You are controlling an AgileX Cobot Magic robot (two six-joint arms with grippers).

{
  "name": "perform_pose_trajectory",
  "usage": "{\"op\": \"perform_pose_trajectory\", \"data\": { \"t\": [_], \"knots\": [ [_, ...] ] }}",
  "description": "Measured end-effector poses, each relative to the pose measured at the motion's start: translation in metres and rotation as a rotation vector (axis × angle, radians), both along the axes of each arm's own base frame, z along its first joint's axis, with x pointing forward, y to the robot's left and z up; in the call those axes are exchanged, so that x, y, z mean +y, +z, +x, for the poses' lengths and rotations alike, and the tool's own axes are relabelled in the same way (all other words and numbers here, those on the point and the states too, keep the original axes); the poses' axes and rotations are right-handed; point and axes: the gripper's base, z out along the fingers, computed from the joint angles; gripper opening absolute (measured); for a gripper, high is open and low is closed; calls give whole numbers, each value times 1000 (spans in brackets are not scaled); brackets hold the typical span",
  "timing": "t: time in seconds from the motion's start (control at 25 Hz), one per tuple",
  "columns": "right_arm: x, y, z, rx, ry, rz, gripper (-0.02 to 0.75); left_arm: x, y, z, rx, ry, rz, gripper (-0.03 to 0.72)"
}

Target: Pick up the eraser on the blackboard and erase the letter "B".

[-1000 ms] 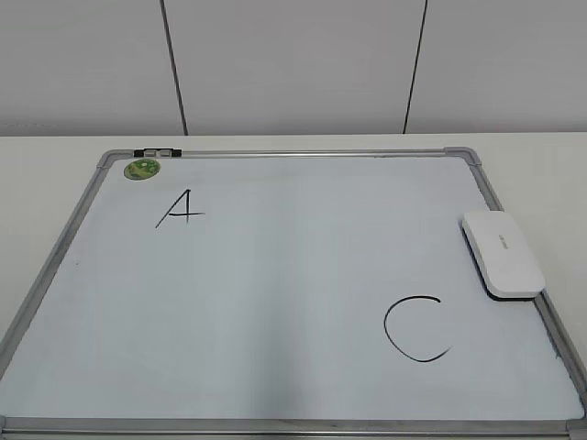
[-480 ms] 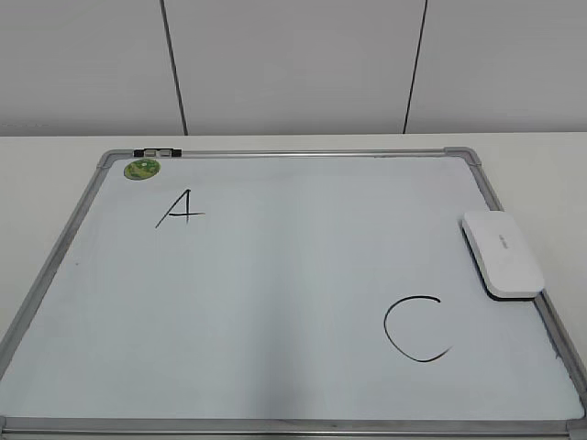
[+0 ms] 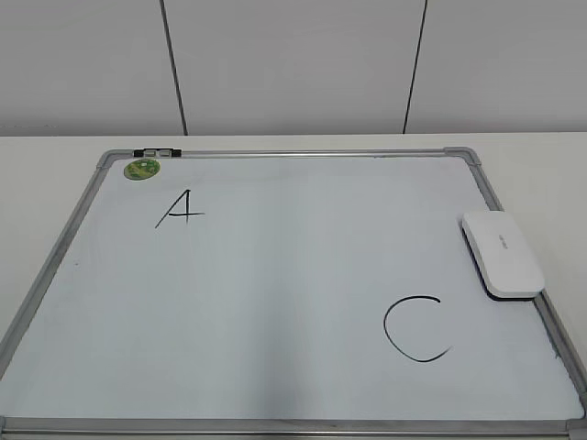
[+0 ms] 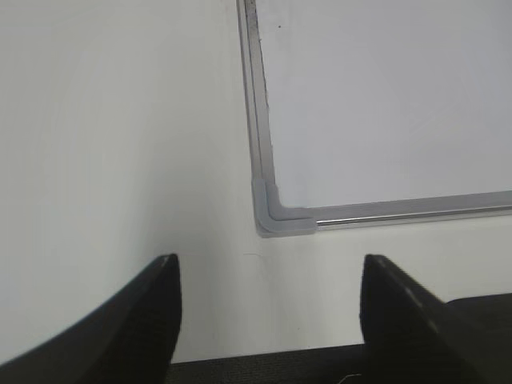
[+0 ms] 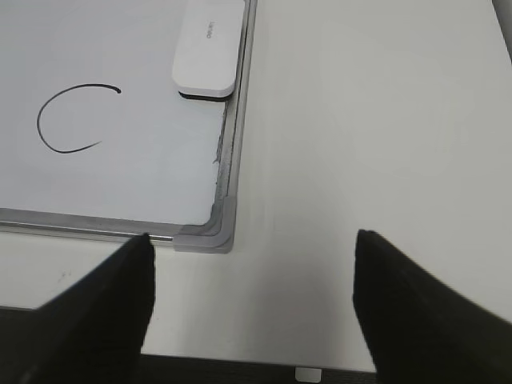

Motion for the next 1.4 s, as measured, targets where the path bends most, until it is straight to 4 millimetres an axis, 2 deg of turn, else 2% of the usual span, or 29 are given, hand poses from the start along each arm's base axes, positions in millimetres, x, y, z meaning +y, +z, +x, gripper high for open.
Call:
{"op": "perform_pose_trajectory", "data": {
  "t": [0.28, 0.72, 1.4],
  "knots": [
    [-1, 0, -4, -23, -52, 3, 592, 0, 2, -9, -60, 0, -1, 501],
    [-1, 0, -23, -150, -92, 12, 592, 1, 5, -46, -292, 0, -4, 501],
    [-2, 0, -24, -155, -92, 12, 592, 1, 4, -47, -294, 0, -4, 501]
  ]
}}
